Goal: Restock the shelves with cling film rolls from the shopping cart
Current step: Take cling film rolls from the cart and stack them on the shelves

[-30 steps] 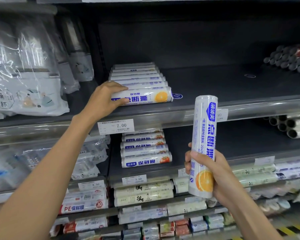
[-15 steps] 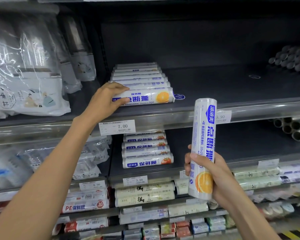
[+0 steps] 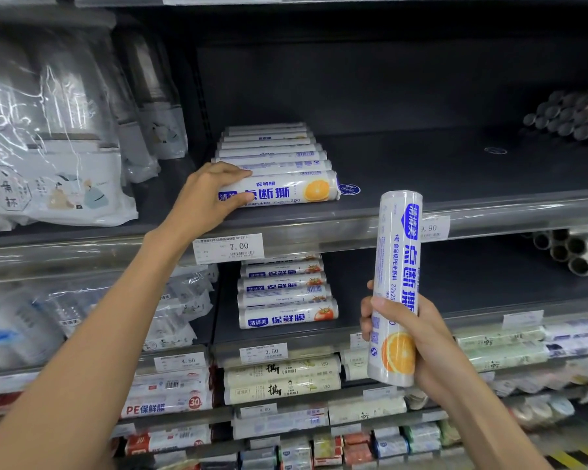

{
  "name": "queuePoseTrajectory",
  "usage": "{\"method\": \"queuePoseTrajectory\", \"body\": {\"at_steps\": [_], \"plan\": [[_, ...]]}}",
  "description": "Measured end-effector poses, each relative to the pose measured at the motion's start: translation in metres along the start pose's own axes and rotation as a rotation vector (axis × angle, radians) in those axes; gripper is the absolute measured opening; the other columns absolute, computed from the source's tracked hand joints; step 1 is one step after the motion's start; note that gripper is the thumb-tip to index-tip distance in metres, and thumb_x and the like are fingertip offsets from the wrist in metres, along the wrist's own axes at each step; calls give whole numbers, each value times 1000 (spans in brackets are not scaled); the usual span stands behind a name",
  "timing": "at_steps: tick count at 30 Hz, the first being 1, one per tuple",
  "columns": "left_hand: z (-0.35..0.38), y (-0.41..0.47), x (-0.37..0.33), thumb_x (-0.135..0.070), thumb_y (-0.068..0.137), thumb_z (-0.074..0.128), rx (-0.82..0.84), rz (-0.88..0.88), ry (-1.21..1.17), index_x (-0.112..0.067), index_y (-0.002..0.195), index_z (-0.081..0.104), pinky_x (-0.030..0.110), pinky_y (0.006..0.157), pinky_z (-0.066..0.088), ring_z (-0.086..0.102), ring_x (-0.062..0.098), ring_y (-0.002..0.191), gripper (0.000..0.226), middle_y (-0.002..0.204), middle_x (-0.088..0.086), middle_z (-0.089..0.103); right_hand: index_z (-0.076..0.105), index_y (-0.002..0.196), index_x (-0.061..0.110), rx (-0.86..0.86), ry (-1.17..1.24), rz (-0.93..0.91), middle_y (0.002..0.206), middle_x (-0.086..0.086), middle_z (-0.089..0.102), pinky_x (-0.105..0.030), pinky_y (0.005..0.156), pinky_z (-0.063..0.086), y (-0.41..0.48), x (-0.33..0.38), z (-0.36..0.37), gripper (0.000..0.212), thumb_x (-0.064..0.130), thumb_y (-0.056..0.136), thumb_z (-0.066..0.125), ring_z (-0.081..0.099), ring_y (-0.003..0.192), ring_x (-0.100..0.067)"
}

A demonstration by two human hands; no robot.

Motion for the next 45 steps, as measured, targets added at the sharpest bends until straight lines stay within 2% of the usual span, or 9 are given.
{"method": "queuePoseTrajectory", "body": {"at_steps": [10, 20, 24, 27, 31, 33, 37, 40, 45], "plan": [[-1, 0, 2, -25, 81, 71, -19, -3, -41, -9, 123, 62, 21, 100, 32, 51, 19, 117, 46, 122, 6, 62, 54, 114, 5, 26, 3, 1, 75, -10, 62, -26, 58, 52, 2, 1, 7, 54, 19, 65, 75, 59, 59, -17], [0, -1, 1, -27, 84, 68, -4, 29, -46, -11, 126, 60, 22, 103, 31, 48, 17, 120, 45, 125, 3, 60, 54, 115, 5, -7, -32, 9, 77, -10, 63, -27, 59, 52, 0, -2, 10, 85, 34, 43, 90, 60, 61, -18], [-17, 2, 8, -28, 93, 57, -39, -70, -251, -17, 130, 57, 15, 103, 30, 43, 5, 121, 38, 129, -7, 52, 54, 115, 5, -32, -31, 12, 76, -11, 64, -27, 58, 53, 0, -2, 9, 91, 37, 39, 91, 59, 60, -18], [-36, 16, 28, -12, 96, 51, -76, -212, -376, -6, 126, 58, -2, 86, 34, 49, 6, 114, 31, 126, 2, 57, 55, 115, 6, -44, -42, 16, 76, -12, 65, -27, 56, 52, 2, -1, 9, 95, 40, 35, 92, 60, 59, -19], [-33, 32, 48, -14, 85, 67, 179, -284, -303, -15, 115, 65, 18, 97, 41, 59, 15, 107, 30, 116, 5, 66, 56, 109, 4, -20, -78, -1, 76, -12, 64, -26, 55, 52, 8, 7, 20, 98, 46, 28, 93, 60, 59, -19], [-31, 38, 53, -18, 81, 71, 211, -313, -323, -17, 109, 68, 22, 99, 43, 60, 13, 105, 28, 107, -2, 68, 58, 105, 5, 6, -82, -22, 75, -12, 64, -25, 54, 51, 14, 12, 29, 94, 46, 28, 93, 60, 58, -19], [-30, 46, 58, -11, 76, 75, 186, -363, -389, -7, 105, 69, -1, 72, 43, 60, 3, 82, 30, 89, -6, 66, 66, 88, 10, 65, -43, -38, 74, -12, 63, -25, 53, 50, 24, 18, 42, 74, 45, 28, 93, 58, 56, -20], [-27, 47, 63, -10, 76, 75, 146, -373, -408, -5, 100, 69, 0, 71, 45, 60, 4, 77, 26, 84, -4, 66, 69, 84, 13, 68, -34, -34, 74, -12, 63, -25, 52, 50, 27, 18, 40, 68, 45, 28, 93, 57, 57, -21], [-23, 49, 66, -11, 80, 72, 127, -429, -453, -8, 92, 68, 7, 62, 51, 59, 4, 73, 13, 79, -2, 64, 59, 104, 4, 15, -31, -30, 74, -14, 61, -26, 52, 50, 33, 19, 34, 92, 43, 29, 94, 56, 56, -22]]}}
Point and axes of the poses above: each hand's wrist, its own y-axis towards the middle knuckle, its own z-axis out of the palm, x = y × z, the point moved 3 cm from there along y, towards the middle knuckle
